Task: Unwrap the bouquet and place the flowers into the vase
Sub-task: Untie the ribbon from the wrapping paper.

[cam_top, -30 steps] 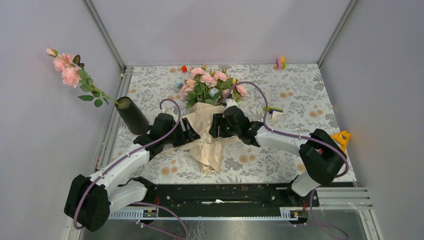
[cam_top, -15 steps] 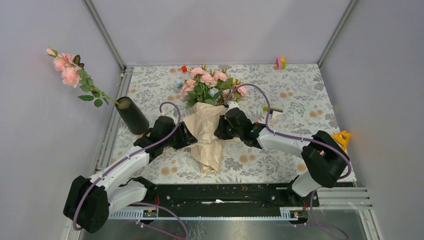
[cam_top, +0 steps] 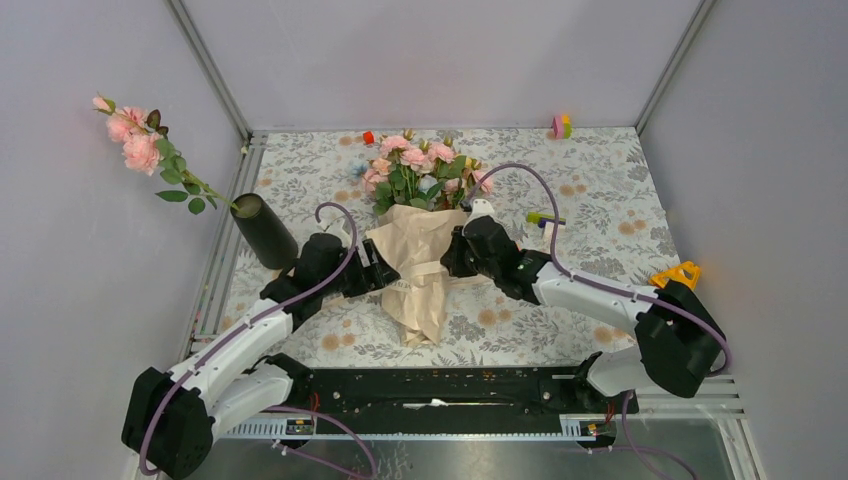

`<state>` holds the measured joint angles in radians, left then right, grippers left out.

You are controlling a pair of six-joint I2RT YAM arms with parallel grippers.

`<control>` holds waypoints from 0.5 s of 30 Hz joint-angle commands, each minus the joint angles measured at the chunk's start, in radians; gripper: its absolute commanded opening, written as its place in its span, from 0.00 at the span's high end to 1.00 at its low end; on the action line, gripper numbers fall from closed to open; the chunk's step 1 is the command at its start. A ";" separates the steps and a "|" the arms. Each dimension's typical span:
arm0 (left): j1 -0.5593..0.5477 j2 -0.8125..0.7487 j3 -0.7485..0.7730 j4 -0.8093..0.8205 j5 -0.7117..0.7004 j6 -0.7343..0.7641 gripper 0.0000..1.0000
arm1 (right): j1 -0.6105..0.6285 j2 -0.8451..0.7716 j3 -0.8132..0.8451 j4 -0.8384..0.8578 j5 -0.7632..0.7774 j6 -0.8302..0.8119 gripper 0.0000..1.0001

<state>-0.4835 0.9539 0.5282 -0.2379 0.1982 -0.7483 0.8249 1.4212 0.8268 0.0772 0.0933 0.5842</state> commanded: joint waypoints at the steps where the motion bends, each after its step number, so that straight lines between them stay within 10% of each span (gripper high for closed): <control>1: -0.005 -0.029 0.007 0.016 -0.023 0.050 0.20 | 0.009 -0.081 -0.009 -0.048 0.105 -0.043 1.00; 15: -0.007 0.037 -0.032 0.076 -0.041 -0.006 0.11 | 0.001 -0.212 -0.043 -0.164 0.284 -0.104 1.00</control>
<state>-0.4866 0.9741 0.5007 -0.2447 0.1741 -0.7357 0.8249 1.2453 0.7921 -0.0624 0.3019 0.5098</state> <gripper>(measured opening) 0.885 0.015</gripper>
